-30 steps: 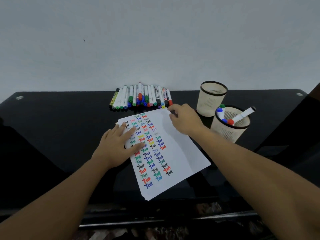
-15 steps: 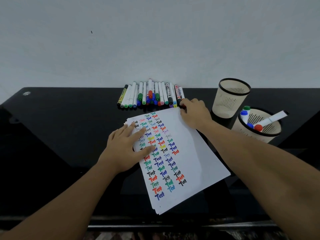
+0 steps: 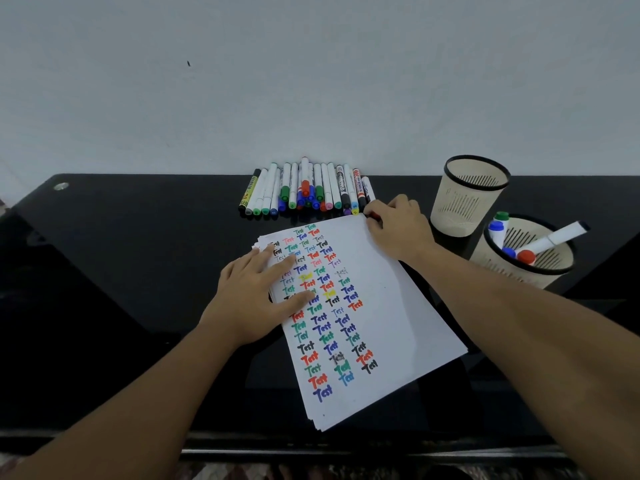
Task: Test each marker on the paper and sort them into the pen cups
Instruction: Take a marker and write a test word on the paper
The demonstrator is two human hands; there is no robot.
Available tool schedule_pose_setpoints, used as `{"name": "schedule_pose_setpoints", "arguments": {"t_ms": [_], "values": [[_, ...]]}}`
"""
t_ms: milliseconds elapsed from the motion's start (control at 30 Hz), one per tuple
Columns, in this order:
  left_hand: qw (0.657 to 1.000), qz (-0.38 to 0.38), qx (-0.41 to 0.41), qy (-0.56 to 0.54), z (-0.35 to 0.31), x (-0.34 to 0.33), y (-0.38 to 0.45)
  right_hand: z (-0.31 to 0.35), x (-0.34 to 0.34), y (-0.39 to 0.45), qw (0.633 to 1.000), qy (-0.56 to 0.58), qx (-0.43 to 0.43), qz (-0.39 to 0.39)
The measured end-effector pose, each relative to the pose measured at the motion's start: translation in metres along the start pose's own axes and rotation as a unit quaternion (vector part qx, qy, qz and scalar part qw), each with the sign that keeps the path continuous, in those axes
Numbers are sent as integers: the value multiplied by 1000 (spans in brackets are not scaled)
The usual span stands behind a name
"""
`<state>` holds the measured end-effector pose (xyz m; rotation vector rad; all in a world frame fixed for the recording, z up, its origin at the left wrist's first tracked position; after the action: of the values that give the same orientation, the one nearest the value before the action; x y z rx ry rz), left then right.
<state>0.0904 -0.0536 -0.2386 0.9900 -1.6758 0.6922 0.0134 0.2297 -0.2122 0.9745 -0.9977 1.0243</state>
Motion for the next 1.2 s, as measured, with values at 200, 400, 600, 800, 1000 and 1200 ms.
{"name": "schedule_pose_setpoints", "arguments": {"t_ms": [200, 400, 600, 800, 1000, 1200], "values": [[1000, 8, 3, 0, 0, 1, 0, 5, 7, -1, 1000, -2, -4, -15], [1000, 3, 5, 3, -1, 1, 0, 1, 33, -17, 986, 48, -14, -161], [1000, -14, 3, -6, -1, 1, 0, 22, 62, -45, 953, 171, 95, -230], [998, -49, -6, -39, -5, 8, -5, 50, 80, -85, 950, 151, 196, -190], [986, -102, 16, -130, -7, 18, -13, 77, 60, -116, 973, 81, 214, 21], [979, -146, -33, -139, -33, 11, -31, 71, 31, -127, 970, 31, 206, 122]]}}
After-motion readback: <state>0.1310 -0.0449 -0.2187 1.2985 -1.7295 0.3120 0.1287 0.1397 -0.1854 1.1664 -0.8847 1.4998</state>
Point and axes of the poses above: each hand's wrist, its own y-axis towards the middle knuckle, its own x-axis out of the back of the hand, z = x × y, the point moved 7 cm from there along y, towards the middle knuckle, and after that the axes turned 9 degrees about -x, right-handed, at the moved point
